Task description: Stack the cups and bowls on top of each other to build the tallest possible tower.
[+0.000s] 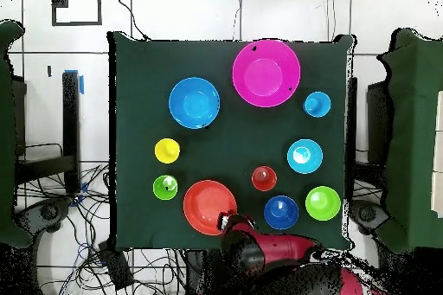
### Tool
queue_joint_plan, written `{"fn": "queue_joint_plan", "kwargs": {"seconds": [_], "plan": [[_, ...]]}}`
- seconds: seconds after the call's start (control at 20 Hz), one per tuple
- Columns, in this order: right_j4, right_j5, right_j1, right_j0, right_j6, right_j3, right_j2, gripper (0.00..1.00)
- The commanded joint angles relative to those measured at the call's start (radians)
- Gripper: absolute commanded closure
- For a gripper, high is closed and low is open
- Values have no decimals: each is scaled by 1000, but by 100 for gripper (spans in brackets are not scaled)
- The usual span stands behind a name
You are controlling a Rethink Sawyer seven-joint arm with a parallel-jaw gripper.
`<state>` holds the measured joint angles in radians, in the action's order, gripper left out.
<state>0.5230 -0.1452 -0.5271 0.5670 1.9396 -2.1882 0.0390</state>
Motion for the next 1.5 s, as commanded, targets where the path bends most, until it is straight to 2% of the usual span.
{"fn": "queue_joint_plan", "kwargs": {"seconds": [0.05, 0.4, 0.6, 0.8, 1.0, 1.1, 1.25, 1.5], "plan": [[-154, 234, -127, 17, 117, 65, 177, 100], [-188, 75, -49, 23, 195, 28, 167, 100], [-201, 66, -58, 13, 193, 19, 155, 100], [-222, 206, -115, -12, 124, 71, 148, 100], [-248, 364, -126, 5, 39, 157, 181, 100], [-264, 423, -140, 11, 24, 168, 192, 100], [-270, 442, -150, 19, 29, 160, 198, 100], [-259, 418, -142, 30, 51, 143, 204, 100]]}}
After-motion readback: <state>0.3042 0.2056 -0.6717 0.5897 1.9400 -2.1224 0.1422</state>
